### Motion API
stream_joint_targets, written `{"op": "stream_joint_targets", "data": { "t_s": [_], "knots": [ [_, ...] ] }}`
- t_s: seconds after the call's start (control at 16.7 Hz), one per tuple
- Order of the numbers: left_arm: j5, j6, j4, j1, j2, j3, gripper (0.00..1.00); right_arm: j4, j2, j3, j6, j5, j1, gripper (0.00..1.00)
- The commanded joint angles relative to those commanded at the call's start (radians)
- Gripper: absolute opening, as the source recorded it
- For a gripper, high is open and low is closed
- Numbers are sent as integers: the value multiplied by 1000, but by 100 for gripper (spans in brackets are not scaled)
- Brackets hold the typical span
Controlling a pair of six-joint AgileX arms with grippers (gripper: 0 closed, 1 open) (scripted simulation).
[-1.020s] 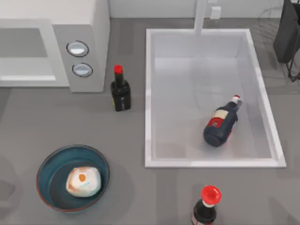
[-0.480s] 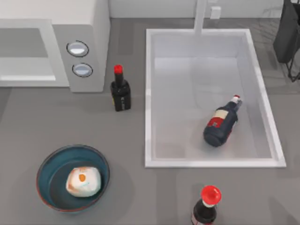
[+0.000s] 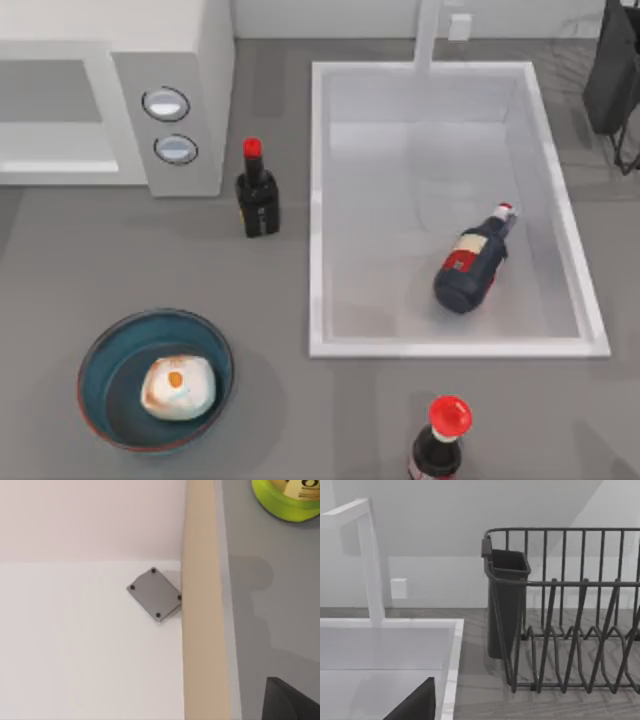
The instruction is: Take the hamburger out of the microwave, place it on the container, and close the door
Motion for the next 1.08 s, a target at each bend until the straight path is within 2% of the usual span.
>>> {"op": "stream_joint_targets", "data": {
  "t_s": [0.24, 0.66, 1.08],
  "knots": [
    [3, 3, 142, 3, 50, -103, 0, 0, 0, 0, 0, 0, 0, 100],
    [-8, -22, 171, -23, 12, -150, 0, 0, 0, 0, 0, 0, 0, 100],
    [-73, -168, 316, -155, -233, -465, 0, 0, 0, 0, 0, 0, 0, 100]
  ]
}}
